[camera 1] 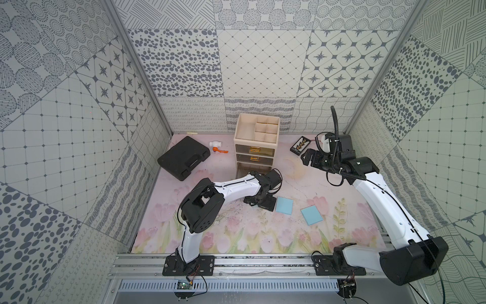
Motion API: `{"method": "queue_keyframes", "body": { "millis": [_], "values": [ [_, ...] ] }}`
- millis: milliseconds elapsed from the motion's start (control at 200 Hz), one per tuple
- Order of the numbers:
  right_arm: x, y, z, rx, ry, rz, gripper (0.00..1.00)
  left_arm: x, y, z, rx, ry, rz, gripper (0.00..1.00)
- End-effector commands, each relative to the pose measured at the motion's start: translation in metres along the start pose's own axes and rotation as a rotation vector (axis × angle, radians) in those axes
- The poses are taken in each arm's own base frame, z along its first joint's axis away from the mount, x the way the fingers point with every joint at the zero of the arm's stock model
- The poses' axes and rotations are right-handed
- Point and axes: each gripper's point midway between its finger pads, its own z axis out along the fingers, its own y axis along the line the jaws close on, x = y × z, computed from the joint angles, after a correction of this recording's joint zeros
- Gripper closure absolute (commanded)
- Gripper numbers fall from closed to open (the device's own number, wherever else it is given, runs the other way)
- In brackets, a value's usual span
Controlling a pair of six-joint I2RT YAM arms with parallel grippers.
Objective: Please put the sticky notes in the drawer by color
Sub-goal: Pick up the sticky notes from the center of the board.
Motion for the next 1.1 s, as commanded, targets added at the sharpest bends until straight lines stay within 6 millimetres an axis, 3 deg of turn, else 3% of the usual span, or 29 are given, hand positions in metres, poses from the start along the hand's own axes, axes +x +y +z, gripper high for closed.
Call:
{"method": "queue_keyframes", "body": {
  "millis": [0,290,575,845,1096],
  "values": [
    [-0.009,0.006,-0.006,-0.032,-0.049,-0.020,0.01,-0.005,-0.004,0.004,0.018,0.004,-0.065,0.00],
    [-0.005,0.004,-0.005,-0.032,-0.044,-0.022,0.01,-0.009,0.007,0.014,-0.052,-0.006,-0.114,0.00],
    [0.000,0.000,-0.002,-0.019,-0.037,-0.032,0.01,0.004,0.019,0.025,-0.132,0.038,-0.155,0.04],
    [0.002,-0.002,-0.001,-0.018,-0.040,-0.025,0.01,0.008,0.024,0.018,-0.150,0.027,-0.142,0.20],
    [0.004,-0.004,-0.003,-0.013,-0.044,-0.022,0.01,0.009,0.026,0.005,-0.150,0.007,-0.154,0.22]
  ]
}}
